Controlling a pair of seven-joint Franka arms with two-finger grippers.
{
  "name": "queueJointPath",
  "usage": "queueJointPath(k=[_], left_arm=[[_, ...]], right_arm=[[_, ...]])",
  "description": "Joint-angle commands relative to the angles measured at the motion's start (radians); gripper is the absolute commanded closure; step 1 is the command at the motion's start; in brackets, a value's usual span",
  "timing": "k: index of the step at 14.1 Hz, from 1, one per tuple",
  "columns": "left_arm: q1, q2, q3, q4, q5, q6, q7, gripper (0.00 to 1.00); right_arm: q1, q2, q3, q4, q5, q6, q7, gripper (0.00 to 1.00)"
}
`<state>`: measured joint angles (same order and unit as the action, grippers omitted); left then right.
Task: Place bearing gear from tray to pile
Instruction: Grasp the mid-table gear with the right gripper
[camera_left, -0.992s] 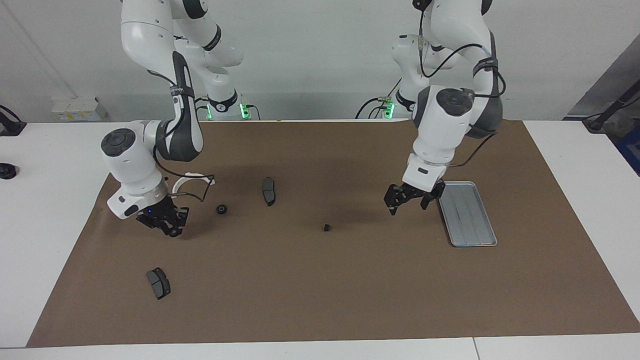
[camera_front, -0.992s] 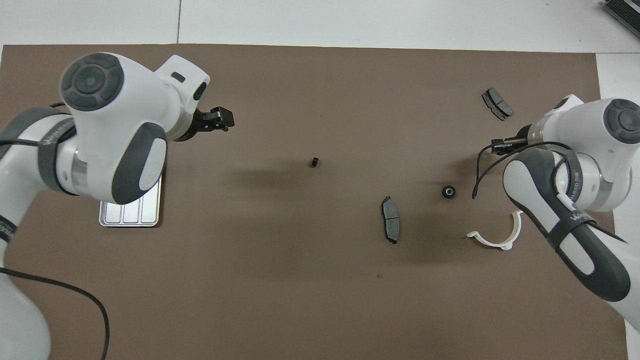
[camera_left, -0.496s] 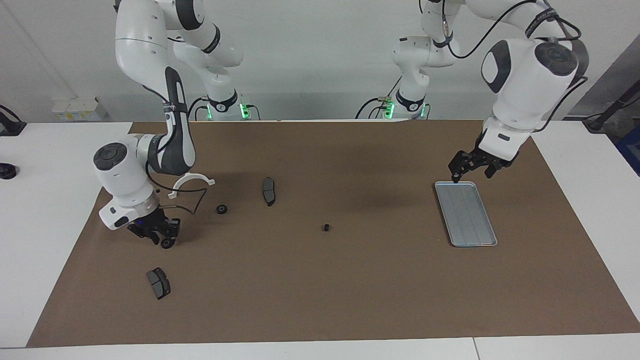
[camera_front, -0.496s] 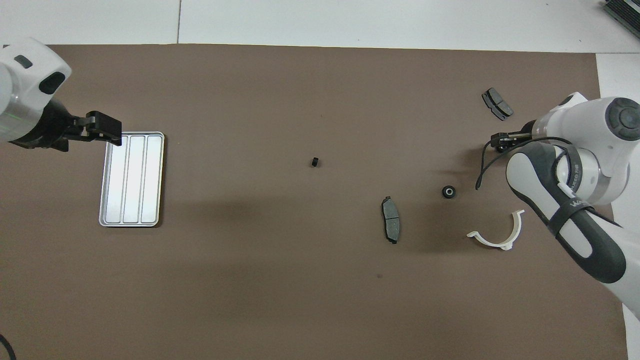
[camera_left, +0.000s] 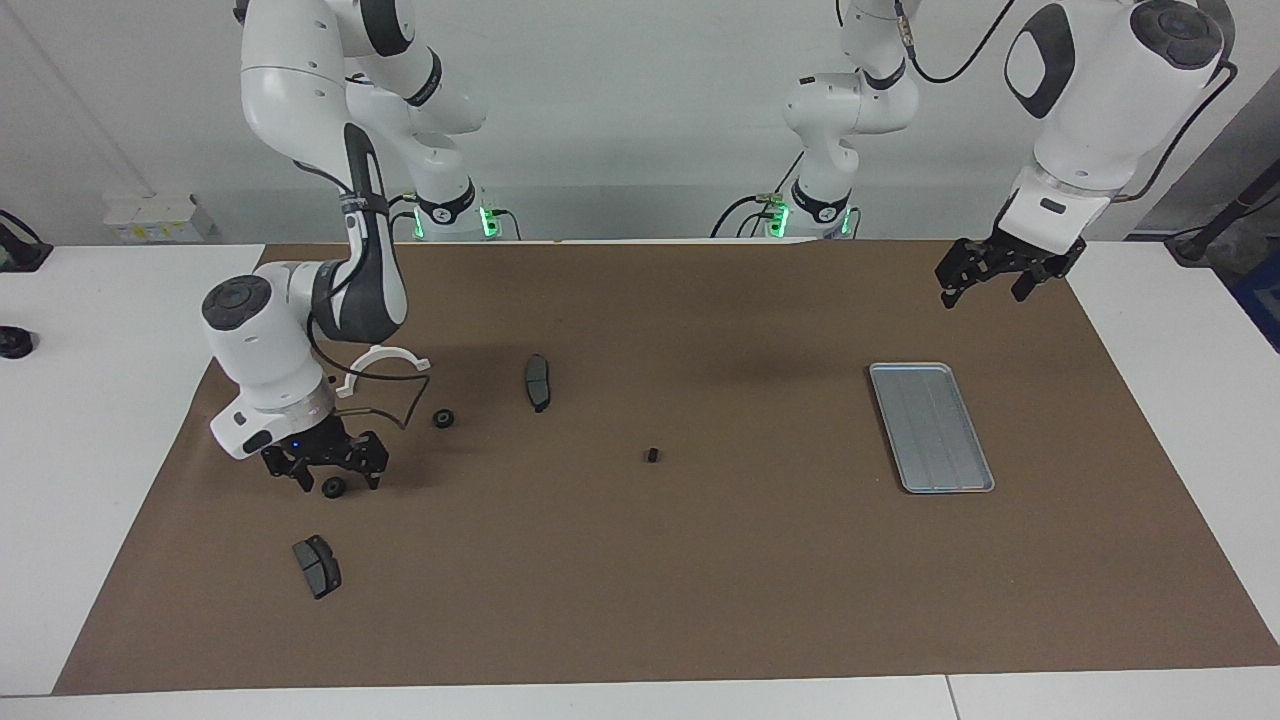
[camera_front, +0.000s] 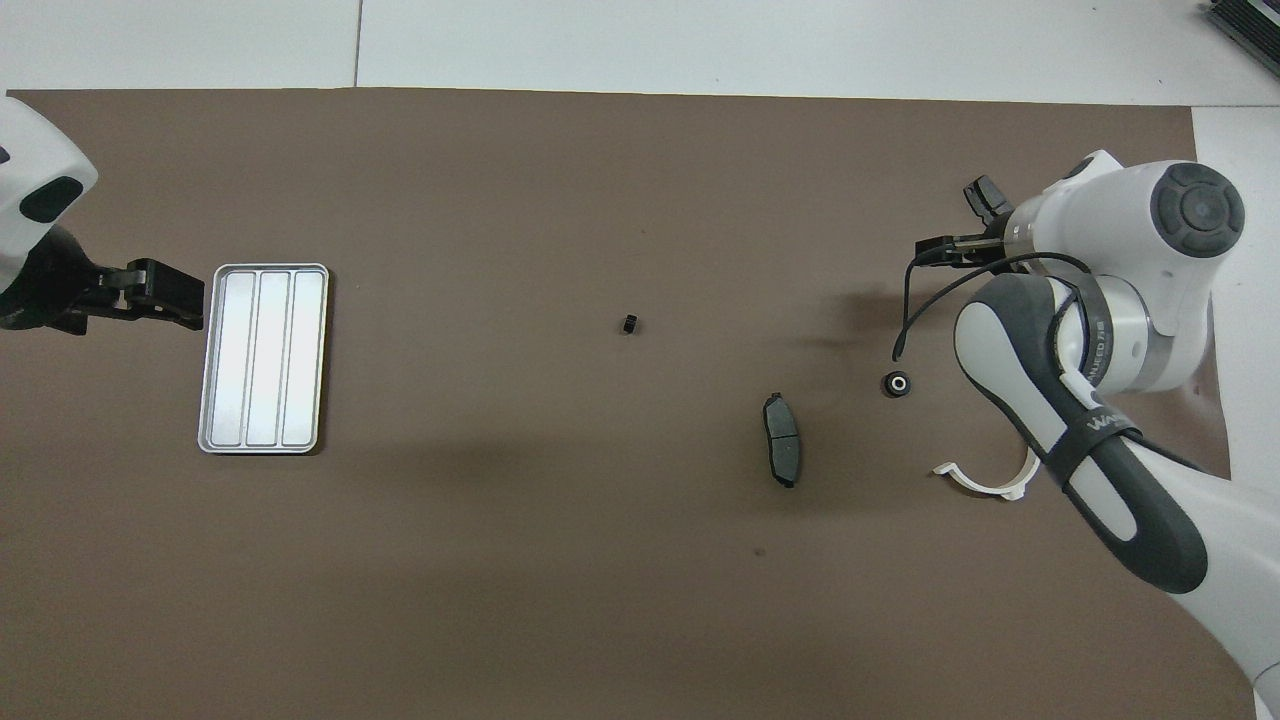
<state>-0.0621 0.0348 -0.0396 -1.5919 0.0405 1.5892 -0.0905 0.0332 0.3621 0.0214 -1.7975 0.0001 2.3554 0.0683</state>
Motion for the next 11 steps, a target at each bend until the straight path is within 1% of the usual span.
queueJointPath(k=[1, 3, 5, 6, 8, 9, 10, 11], left_arm=[[-0.004, -0.024, 0.001, -0.034, 0.019, 0.030, 0.002, 0.00], [0.004, -0.024, 0.001, -0.037, 0.010, 0.064, -0.002, 0.00], [0.002, -0.033, 0.003, -0.057, 0.009, 0.066, -0.003, 0.00], [0.002, -0.035, 0.003, -0.060, 0.009, 0.066, -0.003, 0.00], [0.002, -0.035, 0.003, -0.060, 0.009, 0.066, 0.000, 0.00], [0.004, -0.035, 0.003, -0.060, 0.009, 0.064, 0.005, 0.00], [0.005, -0.036, 0.006, -0.062, 0.009, 0.066, 0.002, 0.00], [0.005, -0.036, 0.007, -0.063, 0.009, 0.069, 0.003, 0.00]], right_arm=[[0.086, 0.017, 0.000, 0.114, 0.018, -0.099, 0.130, 0.03], [0.157, 0.031, 0.000, 0.139, 0.014, -0.094, 0.232, 0.17], [0.235, 0.063, 0.000, 0.176, 0.012, -0.096, 0.325, 0.37], [0.282, 0.096, 0.000, 0.213, 0.008, -0.102, 0.394, 0.40], [0.339, 0.162, -0.001, 0.297, 0.000, -0.139, 0.506, 0.47], [0.371, 0.200, -0.003, 0.340, -0.017, -0.171, 0.552, 0.48], [0.404, 0.236, -0.001, 0.378, -0.043, -0.169, 0.617, 0.51], [0.425, 0.260, -0.001, 0.389, -0.064, -0.163, 0.664, 0.52]])
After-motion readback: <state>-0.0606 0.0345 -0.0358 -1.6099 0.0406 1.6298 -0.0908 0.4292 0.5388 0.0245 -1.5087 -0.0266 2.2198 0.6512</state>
